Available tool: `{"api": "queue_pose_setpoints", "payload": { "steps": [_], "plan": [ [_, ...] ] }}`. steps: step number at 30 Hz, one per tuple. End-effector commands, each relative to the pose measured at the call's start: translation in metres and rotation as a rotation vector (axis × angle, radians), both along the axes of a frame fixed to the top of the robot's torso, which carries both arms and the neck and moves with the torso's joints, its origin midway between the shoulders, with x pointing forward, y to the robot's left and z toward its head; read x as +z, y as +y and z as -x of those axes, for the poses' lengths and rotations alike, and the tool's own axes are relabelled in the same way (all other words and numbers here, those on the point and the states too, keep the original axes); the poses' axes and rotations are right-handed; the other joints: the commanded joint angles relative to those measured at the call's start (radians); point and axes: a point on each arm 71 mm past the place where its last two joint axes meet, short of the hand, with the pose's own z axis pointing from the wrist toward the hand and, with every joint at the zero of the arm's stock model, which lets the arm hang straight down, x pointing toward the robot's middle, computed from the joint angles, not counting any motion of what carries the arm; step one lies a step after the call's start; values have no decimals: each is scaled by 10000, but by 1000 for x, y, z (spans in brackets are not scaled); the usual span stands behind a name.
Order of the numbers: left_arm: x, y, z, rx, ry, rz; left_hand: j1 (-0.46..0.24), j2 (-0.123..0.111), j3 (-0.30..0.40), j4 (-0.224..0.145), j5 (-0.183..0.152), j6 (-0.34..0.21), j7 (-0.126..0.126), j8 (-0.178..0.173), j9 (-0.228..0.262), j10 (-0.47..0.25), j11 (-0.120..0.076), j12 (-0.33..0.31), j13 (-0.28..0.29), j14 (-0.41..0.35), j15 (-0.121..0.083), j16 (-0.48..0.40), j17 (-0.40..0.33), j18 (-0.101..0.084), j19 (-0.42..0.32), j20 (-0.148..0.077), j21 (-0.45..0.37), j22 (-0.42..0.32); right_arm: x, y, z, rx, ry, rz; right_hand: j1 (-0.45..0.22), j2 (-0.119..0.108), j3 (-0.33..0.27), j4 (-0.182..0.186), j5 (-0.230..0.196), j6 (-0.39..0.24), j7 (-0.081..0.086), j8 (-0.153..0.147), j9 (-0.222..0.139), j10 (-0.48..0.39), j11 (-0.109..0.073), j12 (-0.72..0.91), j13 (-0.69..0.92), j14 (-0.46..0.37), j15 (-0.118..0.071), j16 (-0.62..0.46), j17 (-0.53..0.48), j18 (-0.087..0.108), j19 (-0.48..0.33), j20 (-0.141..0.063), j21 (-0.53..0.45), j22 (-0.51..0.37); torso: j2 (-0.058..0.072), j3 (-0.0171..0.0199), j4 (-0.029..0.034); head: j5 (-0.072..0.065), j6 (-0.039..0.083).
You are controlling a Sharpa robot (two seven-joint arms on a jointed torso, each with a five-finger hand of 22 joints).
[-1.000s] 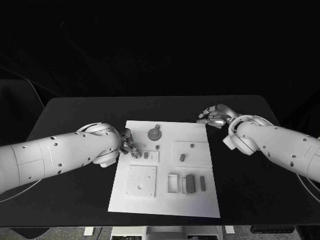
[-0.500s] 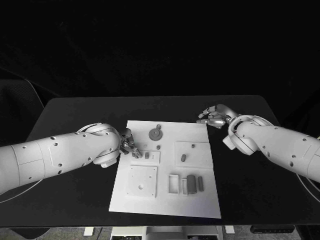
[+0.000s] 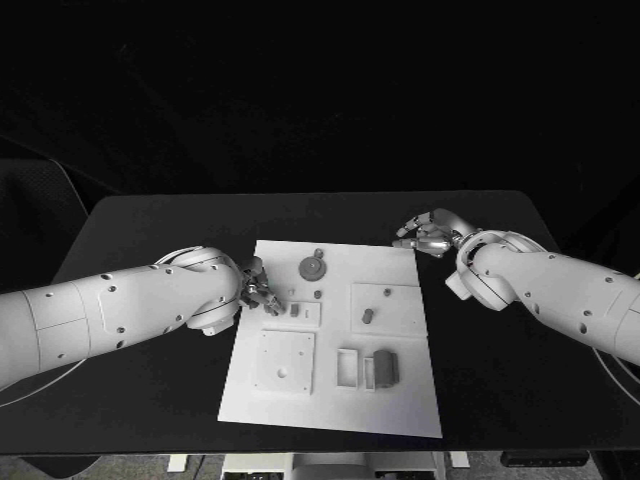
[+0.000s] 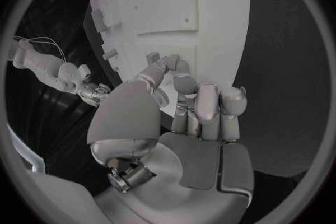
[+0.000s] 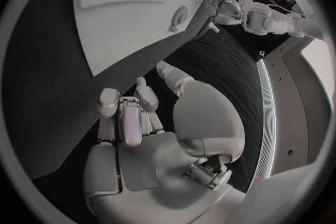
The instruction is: Assemble the parts on the task board
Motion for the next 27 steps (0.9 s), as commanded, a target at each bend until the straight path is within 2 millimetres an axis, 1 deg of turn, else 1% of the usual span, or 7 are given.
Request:
{"api": "queue_pose_setpoints", "payload": {
  "steps": [1,9,17,27],
  "plan": [
    [3,-4,-1,-48,-194,285,-15,88,-76,-1,17,-41,25,4,13,39,-67,65,17,31,-62,46,16,884,-24,27,793,17,-1,2,1,169,63,-4,-101,-1,10,31,44,109,196,40,-15,-42,2,-1,-12,-65,0,90,-4,131,55,2,574,-14,-1,0,-1,3,-1],
    [3,-4,0,-107,-157,309,-38,74,-94,-4,17,-47,26,1,13,41,-69,72,21,33,-63,51,18,885,-23,25,796,18,-1,2,1,163,67,-3,-103,-1,12,31,44,108,196,39,-15,-43,2,-1,-13,-61,0,92,0,131,55,1,574,-15,1,2,-4,-1,-2],
    [4,-4,0,-83,-327,325,-275,-77,-364,-107,2,-132,44,-41,19,-21,-68,103,48,-2,-62,80,40,899,-63,20,796,15,-2,2,1,165,70,-2,-105,-1,13,31,44,108,196,39,-15,-43,2,0,-14,-69,0,89,-10,131,55,1,574,-15,-1,3,-1,-5,2],
    [3,-6,1,-215,-145,261,-345,-92,-441,-125,1,-143,47,-46,23,-36,-66,112,56,-17,-61,87,47,900,-76,20,794,13,-2,2,1,173,70,-7,-107,-2,14,30,44,107,197,39,-16,-43,2,0,-14,-78,0,86,-21,131,55,1,574,-15,0,5,-3,1,10]
  ]
}}
